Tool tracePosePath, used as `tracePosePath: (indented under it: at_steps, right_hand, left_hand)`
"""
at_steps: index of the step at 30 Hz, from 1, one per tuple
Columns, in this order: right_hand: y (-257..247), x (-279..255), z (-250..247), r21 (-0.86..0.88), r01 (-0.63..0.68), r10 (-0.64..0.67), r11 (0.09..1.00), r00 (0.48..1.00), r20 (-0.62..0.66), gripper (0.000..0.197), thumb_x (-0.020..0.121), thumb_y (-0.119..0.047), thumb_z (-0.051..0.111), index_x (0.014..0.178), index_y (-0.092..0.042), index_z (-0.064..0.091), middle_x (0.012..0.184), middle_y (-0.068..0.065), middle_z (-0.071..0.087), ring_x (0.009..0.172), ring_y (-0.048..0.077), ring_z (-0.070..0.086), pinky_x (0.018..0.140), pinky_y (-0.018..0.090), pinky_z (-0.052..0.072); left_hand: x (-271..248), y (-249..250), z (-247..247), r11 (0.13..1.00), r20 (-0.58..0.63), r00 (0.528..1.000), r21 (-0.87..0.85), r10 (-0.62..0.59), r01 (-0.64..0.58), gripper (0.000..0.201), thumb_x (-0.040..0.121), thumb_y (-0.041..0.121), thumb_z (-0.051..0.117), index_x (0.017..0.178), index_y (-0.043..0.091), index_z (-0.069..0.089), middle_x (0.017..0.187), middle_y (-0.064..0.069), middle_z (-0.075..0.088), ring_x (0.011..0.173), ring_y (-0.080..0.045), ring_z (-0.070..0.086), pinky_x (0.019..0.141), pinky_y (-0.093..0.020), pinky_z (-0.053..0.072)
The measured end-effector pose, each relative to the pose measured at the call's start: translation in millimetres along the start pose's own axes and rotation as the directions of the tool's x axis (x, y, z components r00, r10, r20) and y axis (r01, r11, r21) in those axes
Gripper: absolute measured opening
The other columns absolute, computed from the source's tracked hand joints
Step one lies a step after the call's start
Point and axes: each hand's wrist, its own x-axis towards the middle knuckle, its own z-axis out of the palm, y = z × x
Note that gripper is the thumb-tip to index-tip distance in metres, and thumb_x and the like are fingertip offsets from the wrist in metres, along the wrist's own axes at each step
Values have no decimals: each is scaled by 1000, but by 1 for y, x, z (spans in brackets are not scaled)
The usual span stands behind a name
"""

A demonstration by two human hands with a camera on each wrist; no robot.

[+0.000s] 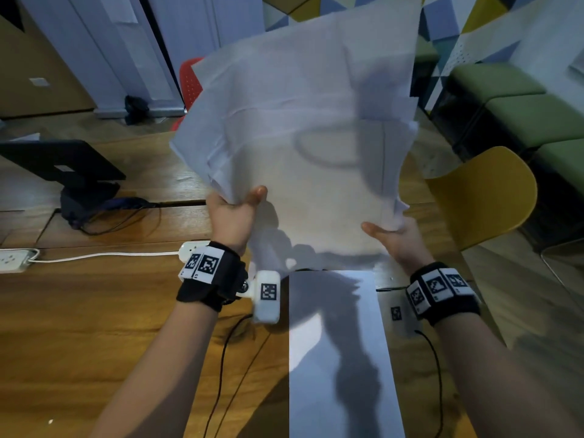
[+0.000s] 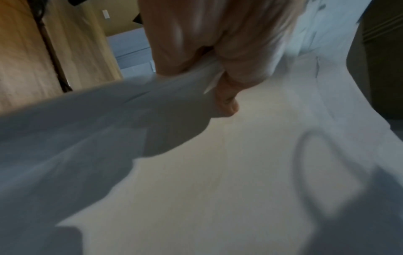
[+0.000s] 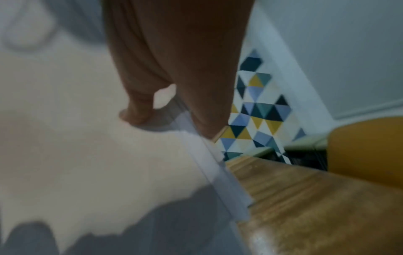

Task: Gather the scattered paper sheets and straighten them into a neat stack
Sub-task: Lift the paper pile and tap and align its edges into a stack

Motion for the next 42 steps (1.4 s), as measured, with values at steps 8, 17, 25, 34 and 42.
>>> tracePosePath:
  at_steps: [8, 17, 25, 34, 42]
  right_hand:
    - [-37, 0, 14, 151, 251, -231, 956, 963, -138, 23, 81, -2, 70, 81, -24, 66, 69, -19, 69, 67, -6, 61, 64, 13, 49]
    - [4, 5, 30, -82, 61, -68, 995, 994, -85, 33, 84, 1, 65, 115, -9, 65, 97, -6, 66, 97, 14, 65, 88, 34, 55]
    - [-28, -11, 9, 105, 295, -284, 950, 952, -114, 34, 83, 0, 68, 95, -32, 64, 97, 3, 69, 85, 7, 65, 84, 30, 55]
    - [-7, 13, 2, 7, 59, -58, 998, 997, -52, 24, 72, -13, 81, 85, -24, 64, 96, -2, 70, 92, 12, 68, 81, 31, 54]
    - [-1, 16, -19, 83, -3, -5, 997, 995, 99, 41, 72, 1, 77, 111, -2, 64, 107, 6, 71, 96, 14, 70, 72, 16, 56]
  left_hand:
    - [11, -13, 3, 984, 254, 950, 33, -180, 177, 67, 69, 32, 83, 126, 9, 56, 118, -4, 68, 106, -17, 65, 93, -31, 52]
    - [-11, -90, 10, 898, -89, 908, 139, -409, 418, 58, 69, 25, 80, 120, 5, 58, 111, -13, 68, 107, -33, 64, 95, -44, 51]
    - [-14, -43, 4, 975, 186, 958, 75, -218, 207, 51, 67, 5, 80, 115, 0, 61, 102, -9, 70, 84, -12, 68, 64, -15, 54]
    - [11, -40, 15, 945, 166, 932, 119, -322, 305, 66, 52, 22, 91, 112, 7, 67, 107, -5, 72, 102, -22, 67, 94, -39, 53]
    - [25, -31, 5, 950, 203, 934, 165, -295, 264, 60, 55, 4, 80, 111, -7, 64, 93, -10, 70, 90, -30, 66, 65, -28, 55]
